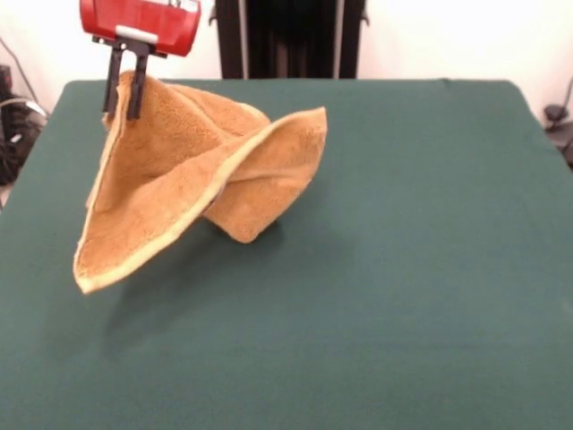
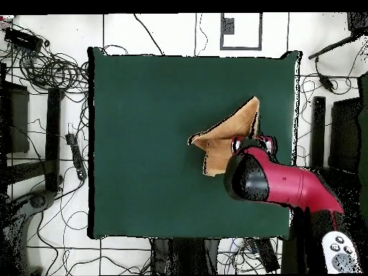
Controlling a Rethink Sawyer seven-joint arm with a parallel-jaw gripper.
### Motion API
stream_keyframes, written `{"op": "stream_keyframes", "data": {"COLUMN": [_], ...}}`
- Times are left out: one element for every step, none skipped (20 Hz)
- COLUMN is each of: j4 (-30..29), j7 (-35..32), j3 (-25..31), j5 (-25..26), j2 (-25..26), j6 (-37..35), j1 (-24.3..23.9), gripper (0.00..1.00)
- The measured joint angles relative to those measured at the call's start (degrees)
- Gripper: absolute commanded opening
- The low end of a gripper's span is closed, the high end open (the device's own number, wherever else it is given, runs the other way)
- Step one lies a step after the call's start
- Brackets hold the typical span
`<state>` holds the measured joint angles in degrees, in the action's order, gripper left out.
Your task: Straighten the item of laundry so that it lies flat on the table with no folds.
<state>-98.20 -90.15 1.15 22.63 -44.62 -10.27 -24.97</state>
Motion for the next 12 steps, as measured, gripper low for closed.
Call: {"op": "stream_keyframes", "data": {"j4": [0.64,1.27,2.21,2.64,3.3,4.03,4.97,5.32,5.68,6.04,6.19,6.31], "j7": [0.0,0.0,0.0,0.0,0.0,0.0,0.0,0.0,0.0,0.0,0.0,0.0], "j3": [0.39,0.78,1.41,1.74,2.35,3.1,4.37,5.02,6.29,7.55,8.37,9.27], "j5": [0.24,0.49,1.05,1.32,1.78,2.32,2.97,3.31,3.82,4.33,4.65,4.98], "j2": [0.01,0.02,0.04,0.06,0.06,0.09,0.15,0.19,0.26,0.33,0.42,0.52], "j6": [-0.55,-1.1,-1.8,-2.05,-2.41,-2.66,-2.75,-2.75,-2.74,-2.73,-2.71,-2.7], "j1": [0.0,0.01,-0.02,-0.05,-0.15,-0.36,-0.95,-1.34,-2.23,-3.12,-3.74,-4.44], "gripper": [0.0,0.0,0.0,0.0,0.0,0.0,0.0,0.0,0.0,0.0,0.0,0.0]}}
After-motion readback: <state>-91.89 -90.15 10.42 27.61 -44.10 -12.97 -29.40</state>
